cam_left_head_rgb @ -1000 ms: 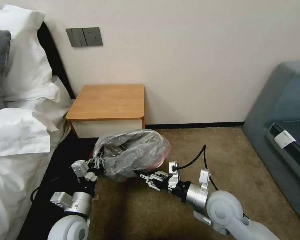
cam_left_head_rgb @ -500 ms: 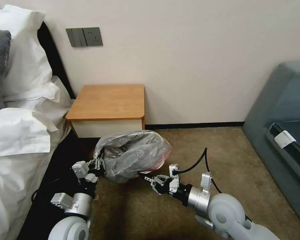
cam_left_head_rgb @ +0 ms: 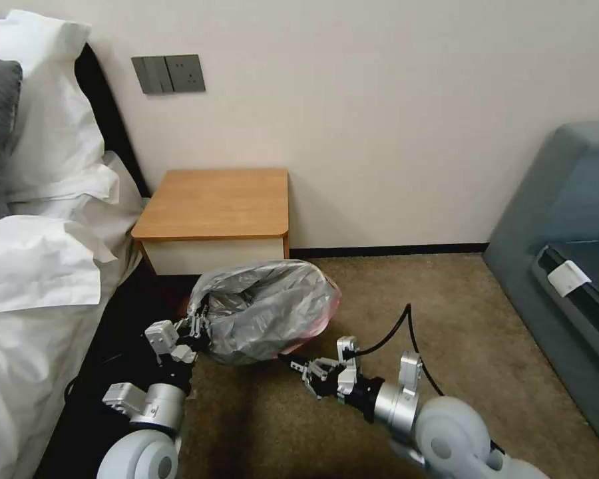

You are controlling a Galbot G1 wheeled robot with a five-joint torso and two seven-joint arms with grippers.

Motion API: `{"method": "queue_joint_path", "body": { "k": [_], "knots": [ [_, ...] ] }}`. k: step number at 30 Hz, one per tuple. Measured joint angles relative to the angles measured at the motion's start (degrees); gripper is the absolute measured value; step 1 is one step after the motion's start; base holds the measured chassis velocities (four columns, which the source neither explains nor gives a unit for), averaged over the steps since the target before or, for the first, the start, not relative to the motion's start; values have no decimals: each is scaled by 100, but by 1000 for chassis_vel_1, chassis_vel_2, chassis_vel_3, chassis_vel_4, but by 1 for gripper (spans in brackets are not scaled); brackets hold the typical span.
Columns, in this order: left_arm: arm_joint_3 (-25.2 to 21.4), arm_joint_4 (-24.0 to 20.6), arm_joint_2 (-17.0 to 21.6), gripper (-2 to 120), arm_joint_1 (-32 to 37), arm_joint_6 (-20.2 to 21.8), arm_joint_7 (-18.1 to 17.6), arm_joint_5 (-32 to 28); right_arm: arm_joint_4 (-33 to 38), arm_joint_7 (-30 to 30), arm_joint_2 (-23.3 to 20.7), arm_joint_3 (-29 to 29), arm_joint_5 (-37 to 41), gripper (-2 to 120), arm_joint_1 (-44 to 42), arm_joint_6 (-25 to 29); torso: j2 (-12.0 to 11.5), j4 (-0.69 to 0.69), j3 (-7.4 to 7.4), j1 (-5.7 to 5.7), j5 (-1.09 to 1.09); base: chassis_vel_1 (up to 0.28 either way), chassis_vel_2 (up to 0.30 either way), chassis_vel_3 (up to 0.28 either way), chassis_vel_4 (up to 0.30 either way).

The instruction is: Pick up the garbage bag from the table and place it over the trash can.

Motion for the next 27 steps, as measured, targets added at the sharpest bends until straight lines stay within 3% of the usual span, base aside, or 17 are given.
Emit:
{"method": "queue_joint_path", "body": {
  "k": [6,11,14,15,19,21,27],
  "knots": [
    [-3,0,11,8,-15,8,-3,-24,-98,285,139,-112,-107,0,-21,23,0,0,0,0,1,0,0,0,0],
    [-50,0,41,8,-26,29,-8,-121,-41,-401,-60,229,-490,0,-253,112,0,0,0,0,1,0,0,0,0],
    [-68,0,81,8,-41,75,-8,-259,0,-1203,-374,513,-766,12,-472,638,0,0,0,0,1,0,0,0,0],
    [-68,0,81,8,-41,75,-8,-259,0,-1203,-374,513,-766,12,-472,638,0,0,0,0,1,0,0,0,0],
    [-91,-16,136,8,-47,193,-7,-508,53,-1805,-554,684,-274,30,-383,729,0,0,0,0,1,0,0,0,0],
    [-96,-17,151,8,-47,210,-6,-549,17,-1880,-552,691,-259,33,-339,737,0,0,0,0,1,0,0,0,0],
    [-220,-127,260,8,-51,375,3,-969,-296,-2128,-506,700,-157,59,112,688,0,1,0,0,1,0,0,0,0]
  ]
}}
